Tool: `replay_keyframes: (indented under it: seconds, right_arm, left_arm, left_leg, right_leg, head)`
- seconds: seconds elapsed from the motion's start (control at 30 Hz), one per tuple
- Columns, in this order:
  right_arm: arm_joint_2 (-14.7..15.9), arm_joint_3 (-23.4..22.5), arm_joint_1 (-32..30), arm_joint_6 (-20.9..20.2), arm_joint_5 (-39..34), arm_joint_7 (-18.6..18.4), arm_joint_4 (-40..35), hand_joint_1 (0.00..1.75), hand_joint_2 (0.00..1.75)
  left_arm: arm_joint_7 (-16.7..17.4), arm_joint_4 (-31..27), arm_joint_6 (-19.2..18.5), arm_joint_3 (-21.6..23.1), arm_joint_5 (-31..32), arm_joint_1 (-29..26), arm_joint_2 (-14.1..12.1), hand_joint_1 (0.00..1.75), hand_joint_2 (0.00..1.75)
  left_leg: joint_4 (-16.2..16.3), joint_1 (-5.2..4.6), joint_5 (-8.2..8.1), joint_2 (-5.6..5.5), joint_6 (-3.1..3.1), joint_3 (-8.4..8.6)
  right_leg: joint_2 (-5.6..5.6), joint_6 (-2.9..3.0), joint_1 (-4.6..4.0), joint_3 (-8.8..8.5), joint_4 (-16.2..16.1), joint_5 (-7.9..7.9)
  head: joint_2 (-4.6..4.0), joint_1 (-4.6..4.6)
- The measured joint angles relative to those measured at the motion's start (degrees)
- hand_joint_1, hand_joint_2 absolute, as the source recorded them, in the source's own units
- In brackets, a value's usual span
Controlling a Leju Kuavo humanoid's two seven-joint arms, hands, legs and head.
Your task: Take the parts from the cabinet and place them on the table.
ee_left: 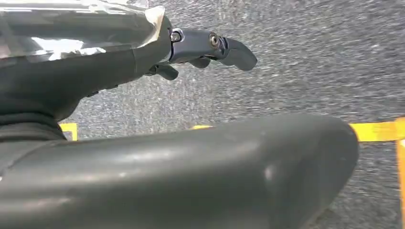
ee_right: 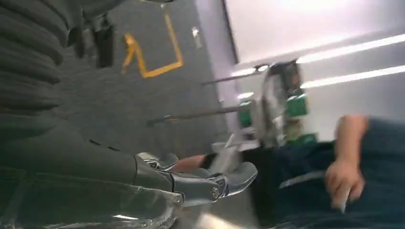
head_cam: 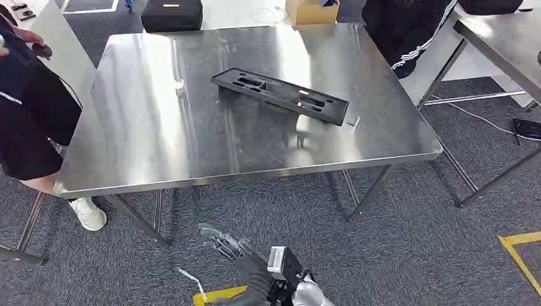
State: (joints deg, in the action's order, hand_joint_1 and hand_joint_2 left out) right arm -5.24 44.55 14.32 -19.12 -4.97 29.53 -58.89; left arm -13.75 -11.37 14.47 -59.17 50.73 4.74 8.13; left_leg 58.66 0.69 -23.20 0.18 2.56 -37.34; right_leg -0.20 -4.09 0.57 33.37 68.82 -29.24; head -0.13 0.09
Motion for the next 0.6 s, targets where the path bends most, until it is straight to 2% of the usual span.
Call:
replay_keyframes:
  seconds: [0.03, 0.07, 0.1, 0.13, 0.17, 0.2, 0.23, 0.27, 0.3, 0.33, 0.37, 0.4, 0.43, 0.47, 0.53, 0.57, 0.6]
  right_arm:
    - [-0.63, -0.72, 1.35, 2.78, 1.10, -0.04, 4.18, 0.00, 1.75]
    - [-0.95, -1.49, 2.44, 4.77, 1.76, 0.44, 7.56, 0.00, 1.75]
    - [-1.16, -2.50, 3.36, 5.44, 2.46, 1.45, 11.15, 0.00, 1.75]
    - [-1.23, -3.21, 4.01, 5.53, 2.81, 2.25, 14.20, 0.00, 1.75]
    - [-1.23, -3.59, 4.44, 5.77, 3.01, 2.43, 16.28, 0.00, 1.75]
    - [-1.43, -4.03, 4.81, 7.46, 3.29, 1.66, 18.37, 0.00, 1.75]
    - [-1.86, -4.74, 5.39, 10.03, 3.53, -0.09, 20.77, 0.00, 1.75]
    - [-2.04, -5.48, 5.59, 12.63, 3.27, -2.04, 22.87, 0.00, 1.75]
    - [-1.82, -6.57, 5.80, 15.59, 2.81, -4.14, 25.22, 0.00, 1.75]
    - [-1.62, -7.90, 5.89, 18.72, 2.50, -6.72, 27.60, 0.00, 1.75]
    - [-1.05, -9.30, 5.84, 21.67, 2.63, -9.26, 30.09, 0.00, 1.75]
    - [-0.26, -10.28, 5.57, 24.20, 3.31, -11.35, 32.26, 0.00, 1.75]
    - [0.70, -10.87, 5.19, 26.41, 3.90, -13.48, 34.09, 0.00, 1.75]
    - [1.94, -11.35, 4.76, 29.06, 4.32, -17.04, 36.36, 0.00, 1.75]
    - [2.99, -12.20, 3.94, 30.03, 4.34, -20.79, 38.43, 0.00, 1.75]
    - [3.58, -12.79, 3.48, 30.20, 4.05, -22.78, 39.68, 0.00, 1.75]
    - [4.48, -13.58, 2.97, 30.29, 3.79, -24.22, 41.06, 0.00, 1.75]
  left_arm:
    - [0.00, 0.00, 0.00, 0.00, 0.15, 0.03, 0.09, 0.00, 0.00]
    - [0.00, 0.00, 0.00, 0.00, 0.22, 0.05, 0.22, 0.00, 0.00]
    - [-0.02, 0.00, 0.00, 0.00, 0.24, 0.05, 0.31, 0.00, 0.00]
    - [-0.02, 0.00, 0.04, -0.02, 0.28, 0.05, 0.28, 0.00, 0.00]
    - [-0.02, 0.02, 0.04, -0.02, 0.28, -0.03, 0.33, 0.00, 0.00]
    - [-0.04, 0.02, 0.07, -0.04, 0.29, -0.19, 0.39, 0.00, 0.00]
    - [-0.17, 0.02, 0.18, -0.11, 0.29, -0.17, 0.31, 0.00, 0.00]
    - [-0.22, 0.02, 0.31, -0.11, 0.31, -0.18, 0.28, 0.00, 0.00]
    - [-0.24, 0.02, 0.33, -0.11, 0.39, -0.18, 0.28, 0.00, 0.00]
    - [-0.26, 0.02, 0.33, -0.11, 0.50, -0.19, 0.24, 0.00, 0.00]
    - [-0.26, 0.02, 0.37, -0.13, 0.59, -0.22, 0.24, 0.00, 0.00]
    - [-0.26, 0.02, 0.50, -0.15, 0.63, -0.28, 0.24, 0.00, 0.00]
    - [-0.26, 0.02, 0.57, -0.22, 0.63, -0.36, 0.20, 0.00, 0.00]
    - [-0.26, 0.02, 0.68, -0.26, 0.66, -0.49, 0.13, 0.00, 0.00]
    - [-0.26, 0.02, 1.05, -0.37, 0.74, -0.67, -0.06, 0.00, 0.00]
    - [-0.26, 0.04, 1.18, -0.37, 0.81, -0.50, -0.05, 0.00, 0.00]
    - [-0.31, 0.04, 1.27, -0.39, 0.83, -0.42, -0.09, 0.00, 0.00]
  left_leg:
    - [0.00, 0.04, 0.66, -0.02, -0.20, -0.49]
    - [0.00, -0.10, 1.25, -0.05, -0.56, -1.00]
    - [-0.23, -0.03, 1.98, 0.02, -0.92, -1.16]
    - [-0.82, 0.06, 2.75, 0.01, -1.20, -1.04]
    - [-1.31, 0.18, 3.44, 0.00, -1.49, -1.03]
    - [-1.94, -0.09, 4.23, -0.11, -1.94, -1.04]
    - [-1.85, 0.20, 3.34, -0.24, -2.14, -1.78]
    - [-0.09, 0.02, 0.34, -0.34, -2.39, -2.36]
    - [3.75, 0.10, -3.42, -0.34, -2.60, -3.36]
    - [8.25, 0.16, -6.37, -0.35, -2.83, -4.51]
    - [12.77, 0.17, -8.33, -0.35, -3.12, -5.51]
    - [15.62, 0.31, -8.60, -0.33, -3.36, -5.59]
    - [15.83, 0.54, -8.02, -0.30, -3.52, -4.68]
    - [14.05, 0.90, -6.58, -0.21, -3.66, -2.76]
    - [4.93, 1.62, -3.59, -0.08, -3.97, 4.03]
    - [2.27, 1.53, -5.56, -0.41, -4.10, 5.72]
    - [1.63, 1.01, -5.19, -0.87, -3.55, 5.88]
  right_leg:
    - [0.05, 0.42, -0.08, -4.38, -6.18, 0.22]
    - [0.05, 1.30, -0.50, -7.07, -11.23, -1.83]
    - [0.07, 1.70, -0.99, -8.30, -13.41, -2.36]
    - [0.11, 1.76, -1.00, -7.37, -13.03, -1.82]
    - [0.12, 1.89, -1.26, -7.26, -13.22, -1.54]
    - [0.10, 2.38, -0.98, -6.76, -13.83, -0.55]
    - [-0.02, 2.99, 0.36, -6.93, -14.37, 0.45]
    - [0.07, 3.40, 0.16, -6.18, -14.46, 1.07]
    - [-0.17, 4.00, 0.19, -5.65, -14.36, 1.63]
    - [-0.42, 4.00, 0.15, -5.11, -14.36, 2.06]
    - [-0.67, 3.84, 0.10, -4.50, -14.17, 2.42]
    - [-1.00, 3.75, 0.10, -3.90, -13.85, 2.68]
    - [-1.20, 3.57, 0.13, -3.45, -13.55, 2.80]
    - [-1.33, 3.46, 0.21, -2.86, -13.04, 2.87]
    - [-0.98, 3.30, 0.49, -1.66, -11.57, 2.90]
    - [-0.93, 3.17, 0.29, -1.02, -11.00, 2.84]
    - [-0.97, 2.64, 0.09, -0.39, -10.45, 3.03]
  head:
    - [0.00, -0.02]
    - [0.00, -0.07]
    - [0.00, -0.13]
    - [0.00, 0.00]
    - [0.00, 0.15]
    - [0.00, 0.08]
    - [-0.02, 0.00]
    - [0.00, -0.30]
    - [0.00, -0.72]
    - [0.00, -0.81]
    - [0.00, -0.88]
    - [0.00, -0.87]
    - [0.00, -0.85]
    - [0.00, -0.83]
    - [0.00, -0.92]
    - [0.00, -0.87]
    - [0.00, -1.03]
